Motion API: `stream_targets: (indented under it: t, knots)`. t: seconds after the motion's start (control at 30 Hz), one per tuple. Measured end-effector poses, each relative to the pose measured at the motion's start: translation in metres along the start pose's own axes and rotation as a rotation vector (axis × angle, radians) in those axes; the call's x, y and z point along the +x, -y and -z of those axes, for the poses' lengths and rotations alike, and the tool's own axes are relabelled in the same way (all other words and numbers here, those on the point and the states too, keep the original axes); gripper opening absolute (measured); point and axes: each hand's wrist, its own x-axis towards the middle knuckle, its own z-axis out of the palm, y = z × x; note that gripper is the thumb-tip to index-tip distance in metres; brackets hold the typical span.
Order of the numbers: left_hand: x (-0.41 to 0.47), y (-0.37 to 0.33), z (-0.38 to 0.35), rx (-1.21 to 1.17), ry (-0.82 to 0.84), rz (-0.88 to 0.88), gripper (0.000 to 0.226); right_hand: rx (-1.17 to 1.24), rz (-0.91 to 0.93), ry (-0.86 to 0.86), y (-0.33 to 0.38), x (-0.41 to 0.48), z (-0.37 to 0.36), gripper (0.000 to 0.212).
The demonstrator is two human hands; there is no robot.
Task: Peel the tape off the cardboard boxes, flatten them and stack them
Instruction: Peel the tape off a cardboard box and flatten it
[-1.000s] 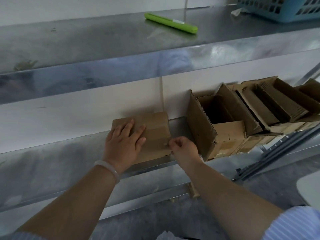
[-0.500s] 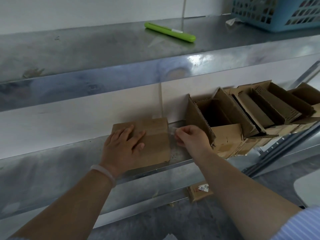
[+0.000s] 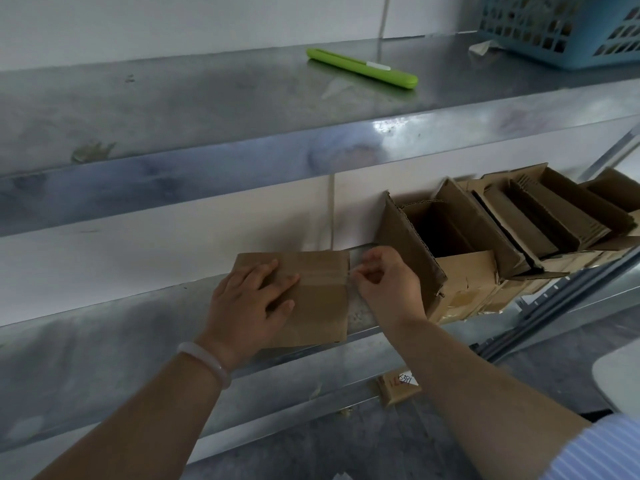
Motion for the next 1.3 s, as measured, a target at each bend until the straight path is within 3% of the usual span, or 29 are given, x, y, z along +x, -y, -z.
stream_targets:
  t: [0.1, 0.2, 0.43, 0.6, 0.77, 1.0, 1.13, 1.3]
  knots:
    - [0.003, -0.002, 0.001, -0.043, -0.021, 0.02, 0.054, -0.193, 0.139, 0.043, -0.009, -0.007, -0.006, 0.014]
    - [0.006, -0.007, 0.0, -0.019, -0.067, 0.034, 0.05, -0.183, 0.259, 0.029, -0.016, -0.016, -0.009, 0.012]
    - [0.017, -0.015, -0.004, 0.077, -0.152, -0.006, 0.038, 0.069, -0.116, 0.122, -0.004, -0.015, -0.006, 0.02]
    - [0.019, -0.01, -0.01, 0.126, -0.08, -0.027, 0.055, -0.123, -0.138, 0.147, 0.002, -0.005, -0.005, 0.009]
    - [0.022, -0.008, -0.009, 0.121, -0.069, -0.047, 0.054, -0.389, 0.038, 0.239, 0.01, 0.003, 0.001, 0.009]
    - [0.022, -0.007, -0.009, 0.104, -0.074, -0.02, 0.051, -0.567, 0.253, 0.153, 0.01, 0.025, 0.006, 0.011]
    - [0.023, -0.008, -0.009, 0.102, -0.063, -0.008, 0.051, -0.498, 0.285, 0.082, -0.002, 0.027, -0.003, 0.01]
    - [0.023, -0.007, -0.011, 0.098, -0.075, 0.012, 0.049, -0.392, 0.411, 0.217, -0.014, 0.024, 0.006, 0.015]
